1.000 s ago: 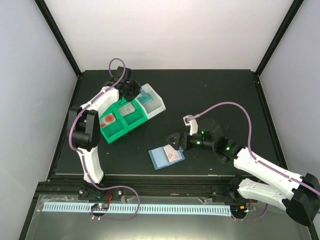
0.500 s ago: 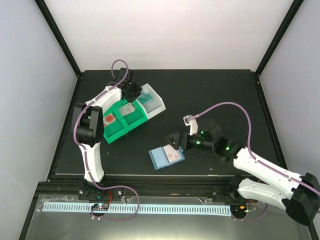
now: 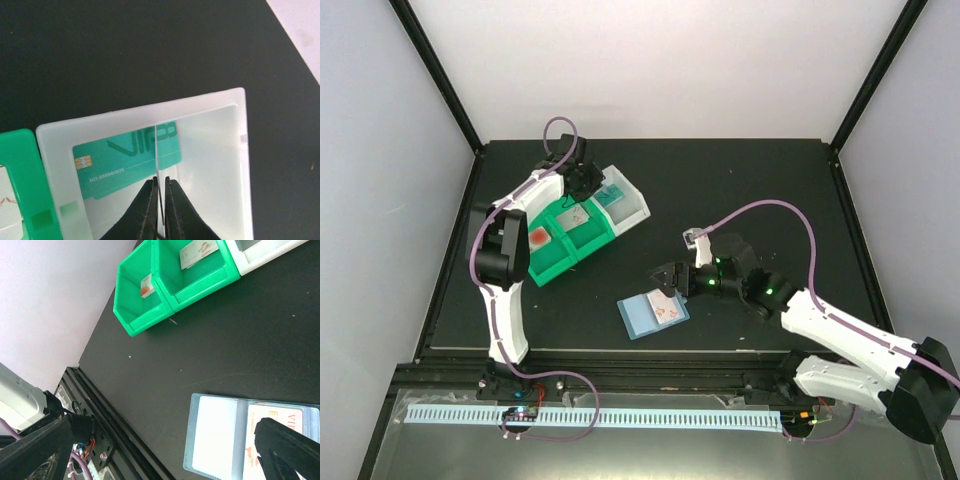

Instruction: Take the credit cards out of the card holder

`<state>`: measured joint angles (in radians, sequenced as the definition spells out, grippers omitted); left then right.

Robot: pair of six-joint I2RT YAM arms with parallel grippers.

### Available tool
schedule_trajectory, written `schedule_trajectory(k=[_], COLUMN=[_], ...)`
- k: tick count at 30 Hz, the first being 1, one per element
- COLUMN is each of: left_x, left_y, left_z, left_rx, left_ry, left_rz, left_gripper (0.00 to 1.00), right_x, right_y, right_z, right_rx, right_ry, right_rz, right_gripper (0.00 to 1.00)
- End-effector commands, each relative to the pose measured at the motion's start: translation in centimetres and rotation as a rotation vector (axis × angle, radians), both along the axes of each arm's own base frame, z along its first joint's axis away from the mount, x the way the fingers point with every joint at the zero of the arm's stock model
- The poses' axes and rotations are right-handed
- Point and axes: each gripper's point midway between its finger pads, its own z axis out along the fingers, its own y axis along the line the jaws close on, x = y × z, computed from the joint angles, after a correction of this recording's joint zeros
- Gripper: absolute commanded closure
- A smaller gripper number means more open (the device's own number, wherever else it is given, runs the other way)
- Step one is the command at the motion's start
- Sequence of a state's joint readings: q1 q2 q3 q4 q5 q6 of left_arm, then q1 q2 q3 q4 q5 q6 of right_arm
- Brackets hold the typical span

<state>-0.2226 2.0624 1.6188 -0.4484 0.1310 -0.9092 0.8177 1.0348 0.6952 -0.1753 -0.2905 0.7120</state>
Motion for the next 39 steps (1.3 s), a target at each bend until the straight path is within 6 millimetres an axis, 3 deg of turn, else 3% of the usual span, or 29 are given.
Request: schedule_trajectory(k=[1, 11, 24, 28, 34, 39], left_x=[1.1, 1.4, 1.4, 1.6, 1.1, -0.6], left_y=[0.8, 0.8, 0.9, 0.7, 0.3, -0.5], left_z=[0.0, 0.1, 1.7, 3.8, 8.4, 12.0], left_rx=[0.032, 0.024, 0.026, 0.015, 0.003, 0.005], left_ry=[-0.016, -0.013, -0.036, -0.068, -0.162, -0.222], left_rz=[0.017, 0.027, 0.034, 0.019, -0.035, -0.143], left_gripper=[0.92, 0.84, 0.71, 0.67, 0.57, 0.37], right_x=[0.5, 0.7, 0.6, 0.5, 0.7, 1.2], right_y=[0.3, -0.1, -0.3, -0.5, -0.8, -2.0], right_z=[0.7, 0.2, -0.8, -0.9, -1.4, -2.8], right_rx=[-0.001, -0.015, -0.027, -0.028, -0.054, -0.164], right_ry=[-0.016, -0.008, 0.013, 0.016, 0.012, 0.002], right_rz=[0.0, -0.015, -0.018, -0.021, -0.033, -0.063], right_gripper=[0.0, 0.0, 0.0, 0.0, 0.0, 0.0])
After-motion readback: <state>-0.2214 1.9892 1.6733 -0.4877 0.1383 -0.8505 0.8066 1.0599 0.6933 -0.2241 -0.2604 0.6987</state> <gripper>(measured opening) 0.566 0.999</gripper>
